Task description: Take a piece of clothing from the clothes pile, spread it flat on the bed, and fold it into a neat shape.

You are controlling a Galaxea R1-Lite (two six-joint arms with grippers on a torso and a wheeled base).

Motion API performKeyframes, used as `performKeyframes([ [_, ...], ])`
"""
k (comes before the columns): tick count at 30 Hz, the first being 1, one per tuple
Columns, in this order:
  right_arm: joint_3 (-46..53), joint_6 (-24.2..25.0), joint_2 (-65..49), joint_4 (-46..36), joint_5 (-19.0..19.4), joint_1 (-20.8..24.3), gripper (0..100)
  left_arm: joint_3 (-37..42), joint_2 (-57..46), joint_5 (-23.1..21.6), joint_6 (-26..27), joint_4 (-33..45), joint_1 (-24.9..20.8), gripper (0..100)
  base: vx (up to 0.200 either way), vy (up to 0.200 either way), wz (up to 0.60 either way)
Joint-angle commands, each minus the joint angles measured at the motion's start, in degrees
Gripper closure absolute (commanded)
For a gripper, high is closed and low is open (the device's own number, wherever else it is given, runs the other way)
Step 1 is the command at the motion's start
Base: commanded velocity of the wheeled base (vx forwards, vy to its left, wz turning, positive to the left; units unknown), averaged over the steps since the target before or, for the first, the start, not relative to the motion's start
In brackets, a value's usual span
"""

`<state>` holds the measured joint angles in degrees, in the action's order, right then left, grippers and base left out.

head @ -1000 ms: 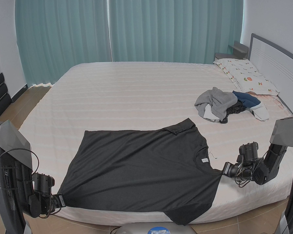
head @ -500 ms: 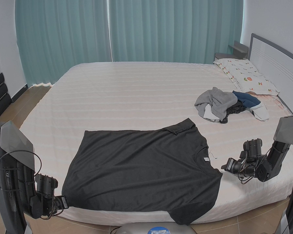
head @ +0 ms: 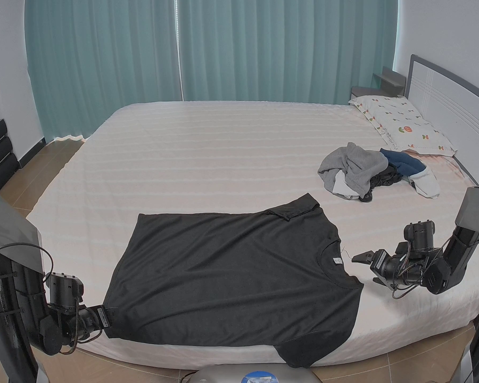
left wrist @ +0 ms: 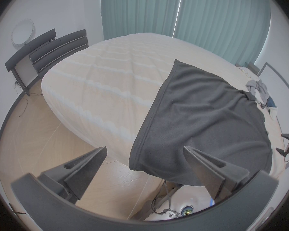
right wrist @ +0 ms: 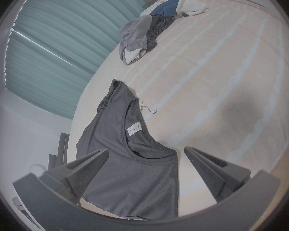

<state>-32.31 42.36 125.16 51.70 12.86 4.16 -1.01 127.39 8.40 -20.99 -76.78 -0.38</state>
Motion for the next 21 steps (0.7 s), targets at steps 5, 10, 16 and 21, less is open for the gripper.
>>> performKeyframes([
  [5,0.49,0.26,-1.67,0.07,0.15,0.06,0,-0.22,-1.71,-3.74,-0.89,-0.22,2.31,0,0.0,0.2,0.0],
  [10,0.49,0.26,-1.59,0.07,0.06,0.24,0,-0.57,-1.27,-4.0,-0.89,-0.22,2.49,0,0.0,0.2,0.0],
  [16,0.93,0.35,-1.76,0.59,0.06,0.5,0,-1.45,-1.36,-3.74,-1.07,-0.22,2.22,0,0.0,0.133,0.0],
  [21,0.93,0.35,-2.29,0.59,0.06,0.5,0,-3.03,-1.44,-3.57,-3.88,-0.22,1.96,0,0.0,0.0,0.0],
])
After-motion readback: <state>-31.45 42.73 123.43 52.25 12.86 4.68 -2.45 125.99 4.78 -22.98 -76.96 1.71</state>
